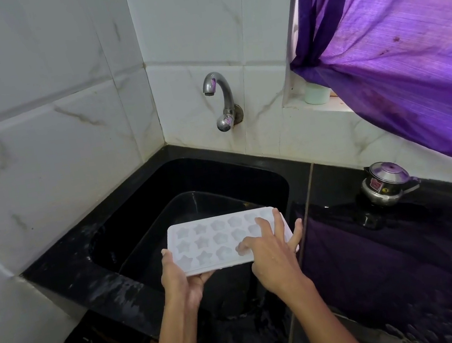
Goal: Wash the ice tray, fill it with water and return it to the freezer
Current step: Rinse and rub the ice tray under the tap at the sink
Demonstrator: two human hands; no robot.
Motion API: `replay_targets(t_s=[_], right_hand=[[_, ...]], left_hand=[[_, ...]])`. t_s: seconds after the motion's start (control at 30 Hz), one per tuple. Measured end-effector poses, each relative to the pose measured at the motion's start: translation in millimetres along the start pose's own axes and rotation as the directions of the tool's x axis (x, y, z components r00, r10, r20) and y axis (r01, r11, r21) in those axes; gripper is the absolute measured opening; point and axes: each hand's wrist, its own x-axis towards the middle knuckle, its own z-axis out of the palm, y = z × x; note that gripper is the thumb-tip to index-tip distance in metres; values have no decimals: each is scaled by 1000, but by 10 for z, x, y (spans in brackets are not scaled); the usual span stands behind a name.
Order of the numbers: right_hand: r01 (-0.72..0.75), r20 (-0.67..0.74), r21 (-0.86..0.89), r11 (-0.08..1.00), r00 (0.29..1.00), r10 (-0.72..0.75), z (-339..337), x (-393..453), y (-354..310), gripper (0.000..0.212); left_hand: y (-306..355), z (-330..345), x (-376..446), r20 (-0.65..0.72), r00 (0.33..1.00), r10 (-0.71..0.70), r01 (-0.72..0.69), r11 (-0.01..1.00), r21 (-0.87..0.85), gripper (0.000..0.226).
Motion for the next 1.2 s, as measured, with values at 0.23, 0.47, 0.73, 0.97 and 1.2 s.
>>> replay_targets(t_s=[0.23,0.47,0.73,0.97,1.2], right_hand=[[7,11,-1,1000,1000,-7,4,17,11,55],[50,-56,66,997,997,-47,-2,26,-86,58],[128,-8,41,991,992,-127,43,-45,-197,70],[122,-24,15,992,992,-122,32,-72,-235,65],[101,-27,10,995,995,-101,33,-75,-259,57]], left_hand=[[-40,-10,-21,-8,1000,-8,8,1000,-8,46],[-48,-10,-43,-13,1000,-7,7,1000,-16,48],[-31,0,-77,-20,1000,-5,4,1000,-25,49],[-20,1,-100,-4,1000,-7,7,1000,-26,53],[-35,22,-115,-7,1000,-12,12,1000,-27,52]])
